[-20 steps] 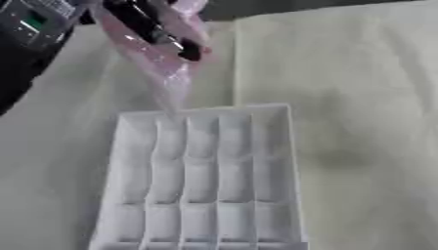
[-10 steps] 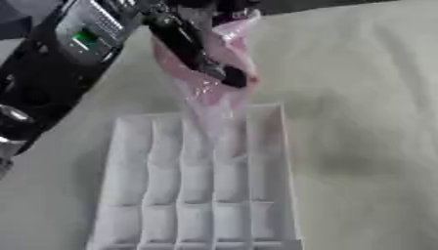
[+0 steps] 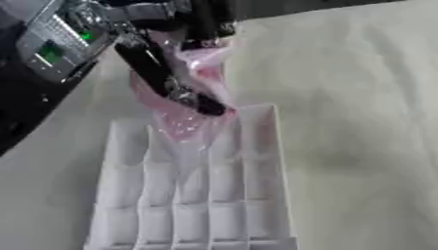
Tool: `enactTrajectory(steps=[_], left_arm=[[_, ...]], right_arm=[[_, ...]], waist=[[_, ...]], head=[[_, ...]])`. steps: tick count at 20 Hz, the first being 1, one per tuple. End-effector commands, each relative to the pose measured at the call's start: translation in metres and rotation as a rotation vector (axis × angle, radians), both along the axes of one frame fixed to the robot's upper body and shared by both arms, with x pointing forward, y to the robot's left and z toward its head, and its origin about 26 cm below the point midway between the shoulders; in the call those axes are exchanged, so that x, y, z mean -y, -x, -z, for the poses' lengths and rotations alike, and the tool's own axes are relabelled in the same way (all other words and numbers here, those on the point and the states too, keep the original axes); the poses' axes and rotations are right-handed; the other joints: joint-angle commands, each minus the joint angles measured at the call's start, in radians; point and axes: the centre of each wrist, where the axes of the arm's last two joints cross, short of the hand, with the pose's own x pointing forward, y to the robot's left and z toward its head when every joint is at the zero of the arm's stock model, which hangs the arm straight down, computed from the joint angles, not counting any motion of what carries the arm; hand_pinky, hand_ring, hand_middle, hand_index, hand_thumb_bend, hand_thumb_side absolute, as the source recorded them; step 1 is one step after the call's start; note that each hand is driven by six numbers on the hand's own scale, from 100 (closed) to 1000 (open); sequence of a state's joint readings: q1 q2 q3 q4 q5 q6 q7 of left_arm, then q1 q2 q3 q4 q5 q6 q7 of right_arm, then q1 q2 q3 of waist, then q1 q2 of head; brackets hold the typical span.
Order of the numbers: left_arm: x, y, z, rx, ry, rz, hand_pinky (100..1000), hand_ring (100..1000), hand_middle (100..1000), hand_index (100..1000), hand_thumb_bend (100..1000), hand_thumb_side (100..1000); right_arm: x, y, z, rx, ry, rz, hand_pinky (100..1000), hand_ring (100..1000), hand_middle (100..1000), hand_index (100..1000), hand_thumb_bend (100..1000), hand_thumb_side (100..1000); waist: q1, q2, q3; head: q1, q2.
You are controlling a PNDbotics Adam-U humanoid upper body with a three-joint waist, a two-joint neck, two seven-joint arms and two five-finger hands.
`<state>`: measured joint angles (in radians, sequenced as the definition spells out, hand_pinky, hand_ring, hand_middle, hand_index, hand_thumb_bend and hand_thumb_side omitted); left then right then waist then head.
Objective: Pick up objects on the table and place them in the box.
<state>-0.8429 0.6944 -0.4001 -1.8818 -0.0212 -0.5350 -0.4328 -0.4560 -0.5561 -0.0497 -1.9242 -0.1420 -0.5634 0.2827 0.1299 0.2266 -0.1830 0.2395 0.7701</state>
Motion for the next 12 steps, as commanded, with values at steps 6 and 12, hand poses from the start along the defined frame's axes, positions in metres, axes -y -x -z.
enactTrajectory(steps=[6,12], left_arm=[[-0.005,0.016,-0.007,-0.083,-0.038,0.008,100,100,100,100,236,100],[-0.017,0.022,-0.015,-0.03,0.006,-0.031,100,231,210,312,145,113]], right_arm=[[0.004,0.001,-0.002,0.002,-0.005,0.009,662,772,817,798,100,890],[0.006,0.001,-0.001,-0.005,-0.005,0.017,662,771,817,798,100,890]], waist=[[-0.015,-0.038,0.003],[-0.016,-0.045,0.013]], head=[[-0.012,0.0],[-0.01,0.0]])
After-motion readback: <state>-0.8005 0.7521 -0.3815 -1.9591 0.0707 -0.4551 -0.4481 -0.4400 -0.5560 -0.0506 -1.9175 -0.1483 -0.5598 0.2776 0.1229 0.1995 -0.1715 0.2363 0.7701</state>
